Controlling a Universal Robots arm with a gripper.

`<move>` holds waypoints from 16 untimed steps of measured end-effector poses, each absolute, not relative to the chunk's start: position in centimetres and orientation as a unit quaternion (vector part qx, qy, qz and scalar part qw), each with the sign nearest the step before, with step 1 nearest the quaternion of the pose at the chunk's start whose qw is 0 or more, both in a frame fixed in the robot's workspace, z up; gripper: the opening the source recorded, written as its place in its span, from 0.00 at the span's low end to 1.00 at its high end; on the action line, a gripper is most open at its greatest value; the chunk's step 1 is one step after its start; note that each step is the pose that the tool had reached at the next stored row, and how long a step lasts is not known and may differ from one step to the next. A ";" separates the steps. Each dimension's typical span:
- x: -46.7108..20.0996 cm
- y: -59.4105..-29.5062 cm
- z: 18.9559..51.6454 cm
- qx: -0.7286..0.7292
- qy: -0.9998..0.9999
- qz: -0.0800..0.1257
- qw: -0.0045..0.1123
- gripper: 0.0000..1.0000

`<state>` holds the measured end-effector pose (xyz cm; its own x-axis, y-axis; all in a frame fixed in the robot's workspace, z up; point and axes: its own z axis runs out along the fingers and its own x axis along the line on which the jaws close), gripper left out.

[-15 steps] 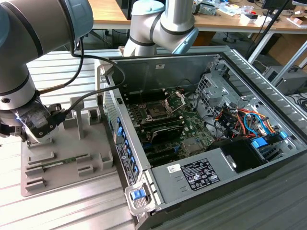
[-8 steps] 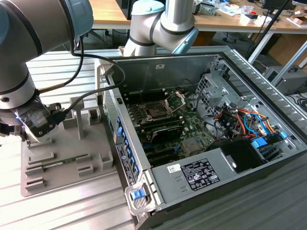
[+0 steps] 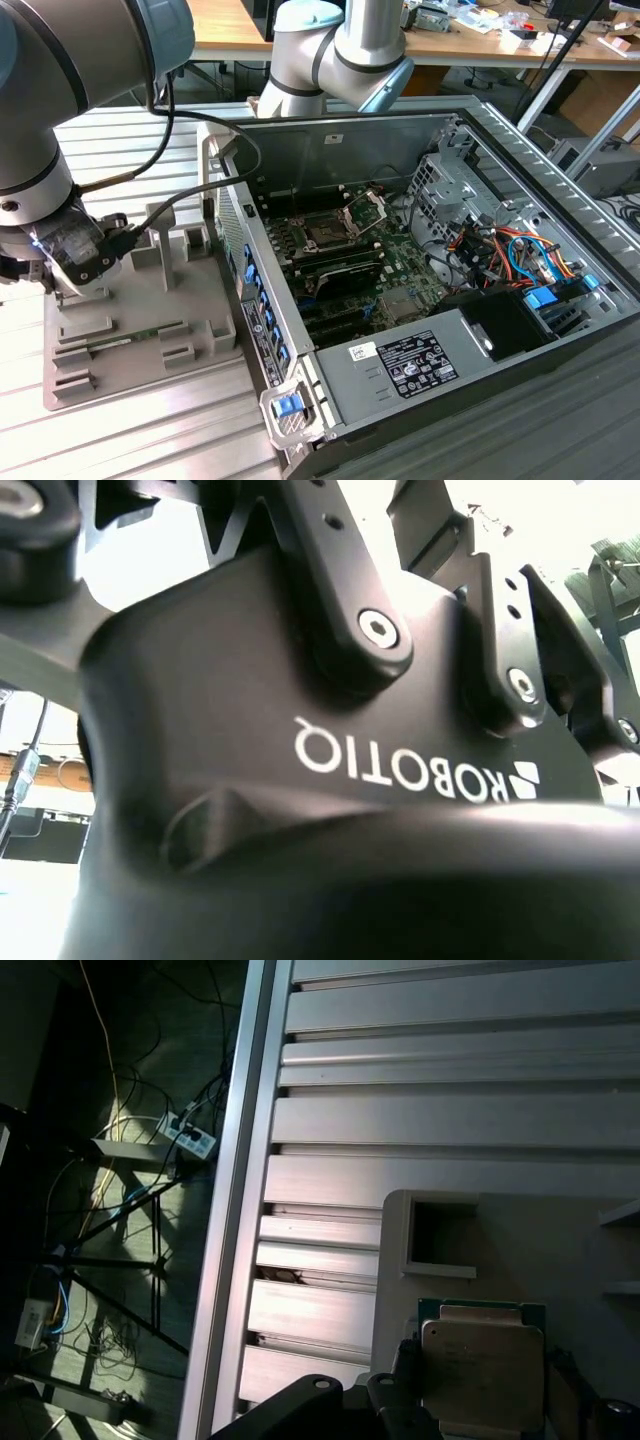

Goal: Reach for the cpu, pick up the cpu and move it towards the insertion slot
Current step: 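Pick up the cpu and move it towards the insertion slot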

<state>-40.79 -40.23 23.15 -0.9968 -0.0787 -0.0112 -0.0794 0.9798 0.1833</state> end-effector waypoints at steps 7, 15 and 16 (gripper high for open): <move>-40.8 -40.2 23.3 -0.040 0.995 0.093 0.002 0.55; -40.8 -40.2 23.5 -0.040 0.995 0.095 0.002 0.55; -40.8 -40.2 23.5 -0.040 0.995 0.095 0.002 0.55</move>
